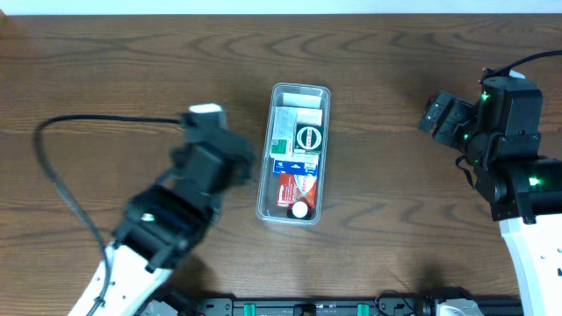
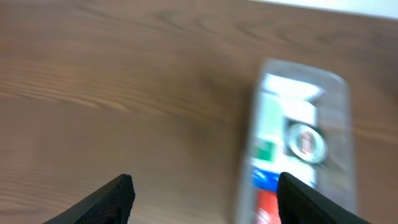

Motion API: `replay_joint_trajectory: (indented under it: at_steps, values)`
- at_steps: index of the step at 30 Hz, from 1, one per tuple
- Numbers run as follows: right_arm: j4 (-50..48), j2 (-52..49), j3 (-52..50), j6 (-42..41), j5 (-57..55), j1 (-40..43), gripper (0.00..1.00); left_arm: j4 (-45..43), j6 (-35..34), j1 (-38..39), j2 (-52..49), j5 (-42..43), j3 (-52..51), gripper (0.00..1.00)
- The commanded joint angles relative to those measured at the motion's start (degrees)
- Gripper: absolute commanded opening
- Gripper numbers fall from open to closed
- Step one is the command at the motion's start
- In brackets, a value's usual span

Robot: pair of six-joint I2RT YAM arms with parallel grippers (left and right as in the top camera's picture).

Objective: Pack container

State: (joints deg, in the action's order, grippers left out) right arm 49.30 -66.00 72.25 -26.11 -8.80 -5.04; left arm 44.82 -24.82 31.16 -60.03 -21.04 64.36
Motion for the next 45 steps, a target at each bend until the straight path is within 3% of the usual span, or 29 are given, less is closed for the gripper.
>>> replay_joint_trajectory:
  at_steps: [1, 5, 6, 24, 29, 36, 45]
  values:
    - [0.0, 0.0, 0.1, -0.2, -0.2, 0.7, 0.99, -1.0, 14.2, -6.3, 0.0, 1.6, 0.7, 0.82]
    - [0.0, 0.0, 0.1, -0.2, -0.2, 0.7, 0.99, -1.7, 16.2, -11.3, -0.2, 1.6, 0.7, 0.92]
    - [0.0, 0.0, 0.1, -0.2, -0.2, 0.7, 0.99, -1.6, 16.0, -11.7, -0.2, 1.7, 0.7, 0.98]
    - [0.0, 0.0, 0.1, -0.2, -0.2, 0.7, 0.99, -0.6, 16.9, -12.3, 1.9, 1.9, 0.6, 0.98]
    - [0.0, 0.0, 0.1, -0.2, -0.2, 0.7, 0.99, -0.8, 17.0, -17.4, 9.9, 5.2, -1.9, 0.98]
    - [0.0, 0.0, 0.1, -0.2, -0.2, 0.7, 0.99, -7.1, 24.3, -28.9, 23.9, 18.6, -13.4, 0.98]
    - [0.0, 0.0, 0.1, -0.2, -0.2, 0.7, 0.99, -12.9, 25.4, -30.2, 44.1, 20.2, -28.1, 0.98]
